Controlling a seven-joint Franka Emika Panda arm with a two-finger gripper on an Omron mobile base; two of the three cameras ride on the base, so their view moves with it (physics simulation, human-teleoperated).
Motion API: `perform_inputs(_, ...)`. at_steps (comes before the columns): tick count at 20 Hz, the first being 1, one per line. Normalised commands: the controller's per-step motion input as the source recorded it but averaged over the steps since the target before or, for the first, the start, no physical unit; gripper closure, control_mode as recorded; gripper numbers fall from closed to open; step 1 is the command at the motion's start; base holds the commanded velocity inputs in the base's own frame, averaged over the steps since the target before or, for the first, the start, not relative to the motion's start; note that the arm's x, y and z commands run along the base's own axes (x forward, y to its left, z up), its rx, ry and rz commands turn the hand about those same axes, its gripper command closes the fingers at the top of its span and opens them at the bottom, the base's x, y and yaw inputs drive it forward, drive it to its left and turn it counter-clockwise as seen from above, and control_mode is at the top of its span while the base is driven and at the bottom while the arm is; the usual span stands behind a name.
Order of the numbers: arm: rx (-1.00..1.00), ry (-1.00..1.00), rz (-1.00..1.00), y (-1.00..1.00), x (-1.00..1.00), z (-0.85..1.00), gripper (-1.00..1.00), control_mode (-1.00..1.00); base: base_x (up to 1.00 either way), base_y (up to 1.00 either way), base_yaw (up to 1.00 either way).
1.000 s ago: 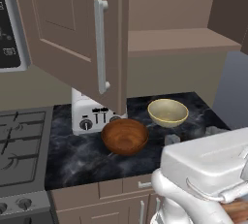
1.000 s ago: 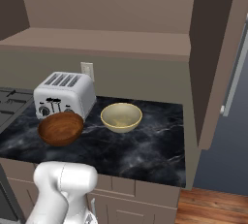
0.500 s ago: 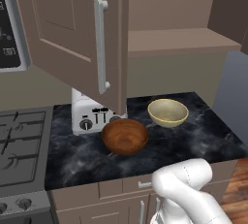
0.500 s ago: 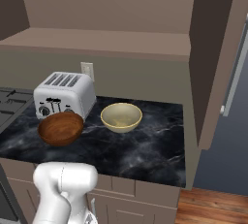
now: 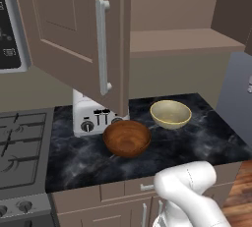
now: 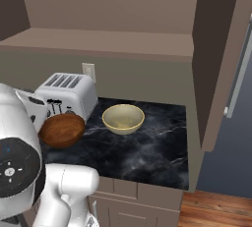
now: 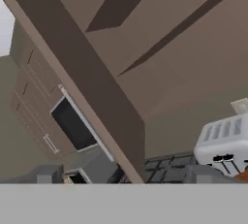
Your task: Open the cabinet. Pick the bowls from the counter and place them in the cabinet. Then close the cabinet.
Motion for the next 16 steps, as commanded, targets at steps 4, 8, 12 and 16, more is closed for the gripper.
perform_inputs(4, 0.11, -0.01, 0.00, 0.19, 0.75, -0.08, -1.00, -1.00, 0.00, 0.00, 0.00)
perform_inputs(8, 0.17, 0.00, 0.00, 0.14, 0.83, 0.00, -1.00, -1.00, 0.00, 0.00, 0.00)
perform_inputs(12, 0.26, 0.14, 0.11, 0.13, 0.75, 0.00, -1.00, -1.00, 0.00, 0.00, 0.00)
perform_inputs(16, 0.24, 0.29, 0.31, 0.00, 0.39, 0.00, -1.00, -1.00, 0.00, 0.00, 0.00)
